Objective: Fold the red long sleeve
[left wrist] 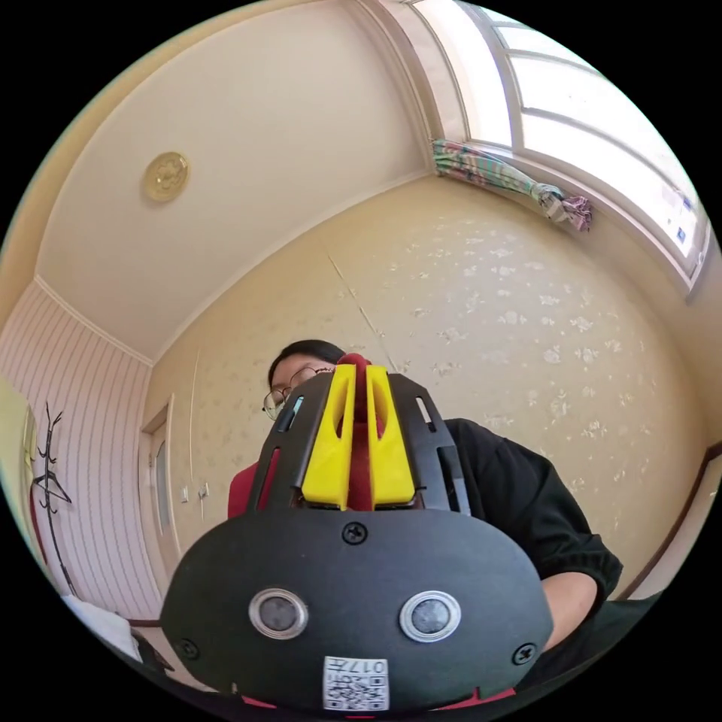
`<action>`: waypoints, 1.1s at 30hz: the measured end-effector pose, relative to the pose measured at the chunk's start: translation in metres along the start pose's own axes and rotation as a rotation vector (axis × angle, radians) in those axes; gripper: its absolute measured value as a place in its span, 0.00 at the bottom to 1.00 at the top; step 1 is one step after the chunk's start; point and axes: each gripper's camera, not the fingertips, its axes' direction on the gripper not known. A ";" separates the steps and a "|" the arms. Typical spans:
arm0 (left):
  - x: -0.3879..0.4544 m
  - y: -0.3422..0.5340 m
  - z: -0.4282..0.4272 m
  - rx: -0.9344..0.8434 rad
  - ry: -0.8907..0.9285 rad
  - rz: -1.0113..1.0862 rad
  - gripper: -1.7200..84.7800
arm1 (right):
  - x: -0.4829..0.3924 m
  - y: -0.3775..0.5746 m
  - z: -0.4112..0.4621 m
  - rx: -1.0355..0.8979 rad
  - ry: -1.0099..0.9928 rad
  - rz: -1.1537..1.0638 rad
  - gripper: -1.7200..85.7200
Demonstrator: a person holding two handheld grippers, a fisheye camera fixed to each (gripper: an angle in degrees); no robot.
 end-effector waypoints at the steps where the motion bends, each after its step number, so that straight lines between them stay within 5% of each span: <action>1: 0.005 -0.002 -0.005 0.003 -0.049 -0.018 0.02 | -0.005 0.000 0.016 -0.042 -0.073 -0.049 0.16; 3: 0.014 -0.007 -0.013 0.017 -0.091 -0.040 0.02 | -0.020 0.006 0.019 0.004 -0.018 -0.096 0.08; 9: 0.093 -0.064 -0.006 -0.152 -0.352 0.072 0.02 | -0.099 0.036 -0.085 0.465 0.366 -0.170 0.05; 13: 0.182 -0.103 0.030 -0.354 -0.828 0.202 0.02 | -0.198 0.059 -0.147 0.766 0.517 -0.334 0.05; 17: 0.250 -0.100 0.068 -0.318 -1.358 0.291 0.02 | -0.281 0.061 -0.146 0.931 0.576 -0.491 0.05; 22: 0.243 -0.110 0.100 -0.265 -1.717 0.363 0.02 | -0.343 0.003 -0.118 1.057 0.829 -0.464 0.04; 27: 0.124 -0.186 0.045 -0.362 -2.108 0.196 0.03 | -0.298 -0.125 -0.127 1.040 1.158 -0.216 0.05; 30: 0.016 -0.235 -0.048 -0.561 -2.352 0.020 0.06 | -0.209 -0.238 -0.125 0.822 1.530 -0.103 0.05; 33: -0.054 -0.235 -0.136 -0.641 -2.583 -0.248 0.09 | -0.095 -0.300 -0.115 0.516 1.654 0.134 0.06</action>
